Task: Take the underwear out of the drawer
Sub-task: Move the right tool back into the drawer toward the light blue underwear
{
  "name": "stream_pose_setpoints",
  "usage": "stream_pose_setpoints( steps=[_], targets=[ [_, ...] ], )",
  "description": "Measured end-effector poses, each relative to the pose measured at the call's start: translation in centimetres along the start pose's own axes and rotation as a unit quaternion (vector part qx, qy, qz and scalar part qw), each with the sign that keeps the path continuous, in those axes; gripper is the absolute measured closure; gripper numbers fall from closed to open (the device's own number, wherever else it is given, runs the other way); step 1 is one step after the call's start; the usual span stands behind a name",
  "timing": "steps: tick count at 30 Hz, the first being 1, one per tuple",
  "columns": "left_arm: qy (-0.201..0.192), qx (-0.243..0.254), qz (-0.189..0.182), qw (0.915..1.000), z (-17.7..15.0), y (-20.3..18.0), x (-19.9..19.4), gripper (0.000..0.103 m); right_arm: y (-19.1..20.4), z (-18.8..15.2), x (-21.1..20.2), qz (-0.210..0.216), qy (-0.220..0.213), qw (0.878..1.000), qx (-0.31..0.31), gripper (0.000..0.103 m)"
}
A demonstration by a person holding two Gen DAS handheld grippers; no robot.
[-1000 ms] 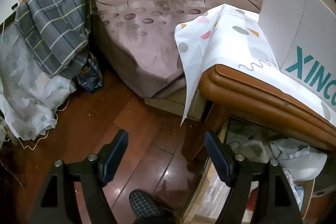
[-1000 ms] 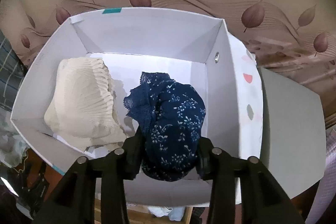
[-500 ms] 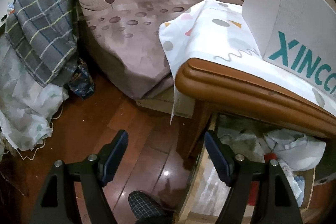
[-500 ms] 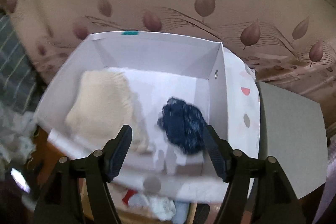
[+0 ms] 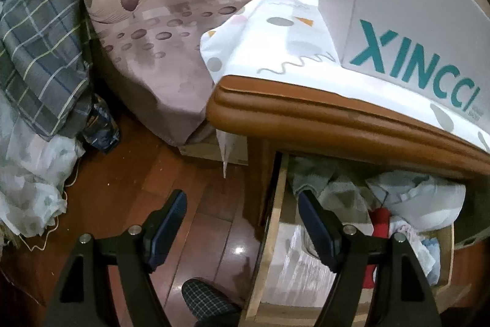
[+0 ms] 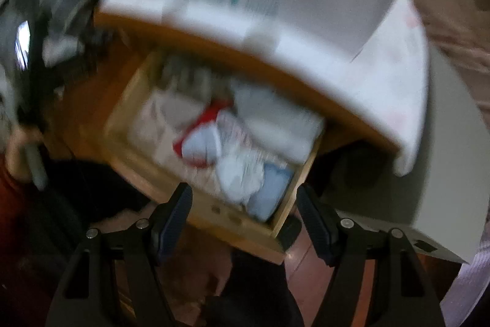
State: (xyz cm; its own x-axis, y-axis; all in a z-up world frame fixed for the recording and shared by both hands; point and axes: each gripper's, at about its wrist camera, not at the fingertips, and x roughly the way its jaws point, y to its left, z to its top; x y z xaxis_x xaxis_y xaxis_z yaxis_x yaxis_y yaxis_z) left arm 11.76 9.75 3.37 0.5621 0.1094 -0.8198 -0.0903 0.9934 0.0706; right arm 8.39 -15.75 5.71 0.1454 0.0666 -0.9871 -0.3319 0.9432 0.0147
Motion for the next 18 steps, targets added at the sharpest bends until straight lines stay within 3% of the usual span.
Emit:
stream_pose_setpoints(
  steps=[6,18],
  targets=[
    [0.005,0.0,-0.003,1.0,-0.1,0.1,0.2,0.026,-0.1,0.9,8.3,-0.009,0.068,0.998,-0.012,0.035],
    [0.018,0.0,0.0,0.9998,-0.4,0.0,0.9,0.026,1.1,2.5,16.7,-0.043,0.125,0.99,-0.04,0.026]
  ],
)
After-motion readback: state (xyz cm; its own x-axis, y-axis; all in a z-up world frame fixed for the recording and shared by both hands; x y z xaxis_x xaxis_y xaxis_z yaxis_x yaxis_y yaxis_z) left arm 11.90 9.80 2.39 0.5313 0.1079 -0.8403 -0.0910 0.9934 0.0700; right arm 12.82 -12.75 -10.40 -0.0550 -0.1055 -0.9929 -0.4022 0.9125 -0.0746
